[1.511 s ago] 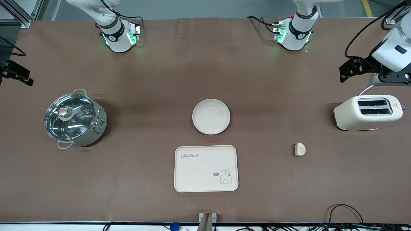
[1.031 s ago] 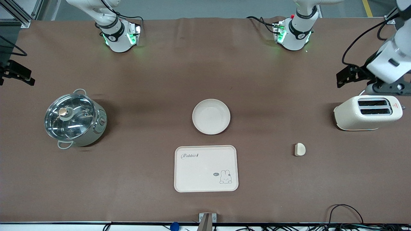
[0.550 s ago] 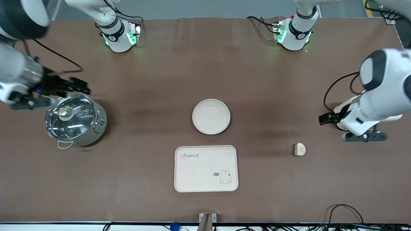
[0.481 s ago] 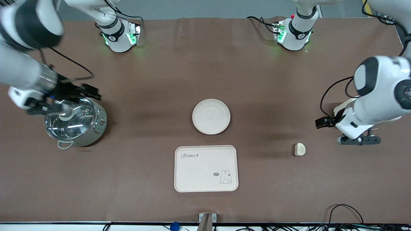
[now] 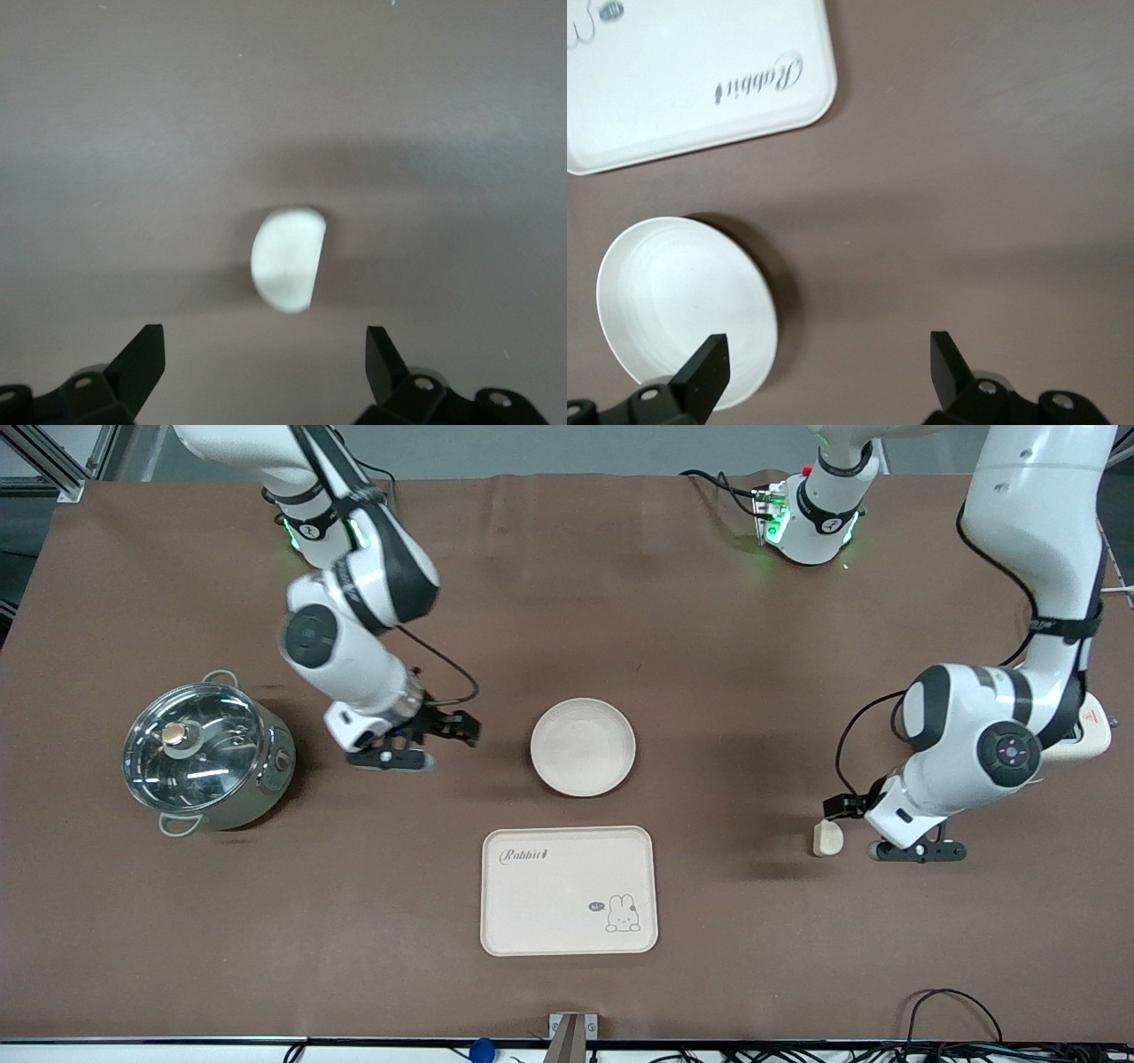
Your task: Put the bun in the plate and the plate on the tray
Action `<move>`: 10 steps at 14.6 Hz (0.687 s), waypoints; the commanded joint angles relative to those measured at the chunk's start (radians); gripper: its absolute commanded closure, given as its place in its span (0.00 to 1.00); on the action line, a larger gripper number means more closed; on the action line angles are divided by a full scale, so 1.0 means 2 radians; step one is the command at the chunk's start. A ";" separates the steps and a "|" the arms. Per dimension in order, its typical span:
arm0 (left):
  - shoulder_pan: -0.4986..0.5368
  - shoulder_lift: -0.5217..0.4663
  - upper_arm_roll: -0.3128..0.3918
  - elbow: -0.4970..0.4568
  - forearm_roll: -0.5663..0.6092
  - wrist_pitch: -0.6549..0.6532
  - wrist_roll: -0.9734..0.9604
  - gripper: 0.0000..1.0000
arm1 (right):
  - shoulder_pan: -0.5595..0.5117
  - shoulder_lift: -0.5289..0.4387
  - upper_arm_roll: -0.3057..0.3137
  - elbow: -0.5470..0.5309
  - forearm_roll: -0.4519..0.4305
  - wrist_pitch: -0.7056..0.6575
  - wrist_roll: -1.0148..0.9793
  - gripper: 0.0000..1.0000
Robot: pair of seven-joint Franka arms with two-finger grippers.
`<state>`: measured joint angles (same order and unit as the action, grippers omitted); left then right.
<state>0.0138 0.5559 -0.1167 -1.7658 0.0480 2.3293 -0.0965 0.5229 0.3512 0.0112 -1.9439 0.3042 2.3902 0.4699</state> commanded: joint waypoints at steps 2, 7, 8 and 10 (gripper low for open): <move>-0.003 0.049 0.000 0.002 0.000 0.070 0.006 0.10 | 0.028 0.041 -0.006 0.002 0.059 0.043 0.006 0.00; -0.008 0.063 -0.001 0.006 -0.001 0.087 -0.003 0.51 | 0.069 0.081 -0.007 0.007 0.086 0.092 0.002 0.00; -0.008 0.063 -0.005 0.006 -0.001 0.085 -0.005 0.59 | 0.073 0.088 -0.008 0.007 0.086 0.103 0.000 0.00; -0.018 0.044 -0.019 0.004 -0.002 0.063 -0.027 0.69 | 0.078 0.109 -0.009 0.015 0.083 0.113 -0.001 0.00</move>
<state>-0.0007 0.6882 -0.1325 -1.7549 0.0480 2.5012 -0.1059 0.6641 0.5271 0.0086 -1.9387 0.4516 2.5975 0.4734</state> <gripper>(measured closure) 0.652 0.000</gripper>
